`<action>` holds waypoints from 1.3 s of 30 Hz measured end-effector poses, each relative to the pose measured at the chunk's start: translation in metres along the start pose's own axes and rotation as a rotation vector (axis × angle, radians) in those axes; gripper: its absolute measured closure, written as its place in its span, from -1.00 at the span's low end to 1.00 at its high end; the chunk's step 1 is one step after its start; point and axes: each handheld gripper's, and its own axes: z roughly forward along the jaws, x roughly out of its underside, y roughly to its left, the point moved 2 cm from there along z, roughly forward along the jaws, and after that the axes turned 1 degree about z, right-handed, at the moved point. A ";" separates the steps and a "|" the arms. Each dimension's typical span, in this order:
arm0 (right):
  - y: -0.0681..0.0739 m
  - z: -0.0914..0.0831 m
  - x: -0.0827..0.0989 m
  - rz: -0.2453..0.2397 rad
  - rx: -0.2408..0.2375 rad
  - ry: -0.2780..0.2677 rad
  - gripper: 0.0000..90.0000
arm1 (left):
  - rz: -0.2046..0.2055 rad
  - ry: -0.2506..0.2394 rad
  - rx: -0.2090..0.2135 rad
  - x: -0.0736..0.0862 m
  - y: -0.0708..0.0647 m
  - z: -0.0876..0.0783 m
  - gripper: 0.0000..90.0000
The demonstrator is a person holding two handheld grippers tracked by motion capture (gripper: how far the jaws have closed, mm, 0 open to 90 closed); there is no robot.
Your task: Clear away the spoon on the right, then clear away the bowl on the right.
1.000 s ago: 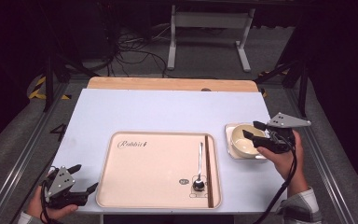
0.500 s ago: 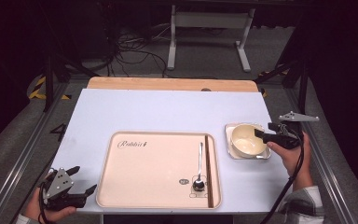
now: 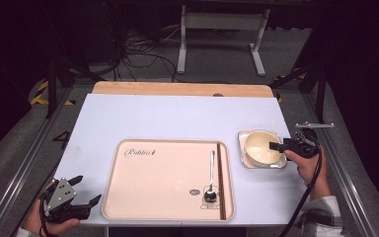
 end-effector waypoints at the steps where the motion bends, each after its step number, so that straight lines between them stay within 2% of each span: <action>1: 0.000 0.001 0.000 0.006 -0.010 0.003 -0.53 | 0.001 0.000 0.001 0.000 0.000 0.000 -0.66; 5: -0.002 0.007 0.002 0.030 -0.029 0.033 -0.63 | 0.002 0.001 -0.001 0.001 0.000 0.000 -0.66; 11: -0.001 0.012 0.003 0.039 -0.060 0.058 -0.61 | 0.001 0.001 -0.002 0.000 0.000 0.000 -0.66; 15: 0.000 0.016 0.004 0.043 -0.099 0.077 -0.46 | 0.003 0.003 -0.002 0.001 0.001 0.000 -0.66; 20: 0.000 0.021 0.007 0.049 -0.106 0.090 -0.09 | 0.004 0.008 -0.005 0.001 0.000 -0.001 -0.66; 21: 0.000 0.023 0.008 0.046 -0.115 0.101 -0.04 | 0.005 0.008 -0.009 0.000 0.000 -0.001 -0.66; 22: 0.000 0.024 0.009 0.052 -0.142 0.094 0.05 | 0.001 0.004 -0.006 0.000 0.000 0.000 -0.66; 23: 0.000 0.024 0.009 0.051 -0.146 0.088 0.13 | 0.000 0.006 -0.006 0.000 0.000 0.000 -0.66; 26: -0.001 0.024 0.010 0.038 -0.130 0.091 0.34 | 0.005 0.009 -0.005 -0.001 0.000 0.002 -0.66; 29: -0.003 0.024 0.011 0.051 -0.135 0.081 0.39 | 0.002 0.011 -0.006 0.000 0.000 0.002 -0.66; 36: 0.000 0.022 0.010 0.012 -0.050 0.062 0.76 | 0.012 0.015 -0.011 0.000 0.000 0.002 -0.67; 39: 0.000 0.021 0.011 0.001 -0.028 0.055 0.82 | 0.015 0.019 -0.015 -0.001 0.000 0.004 -0.67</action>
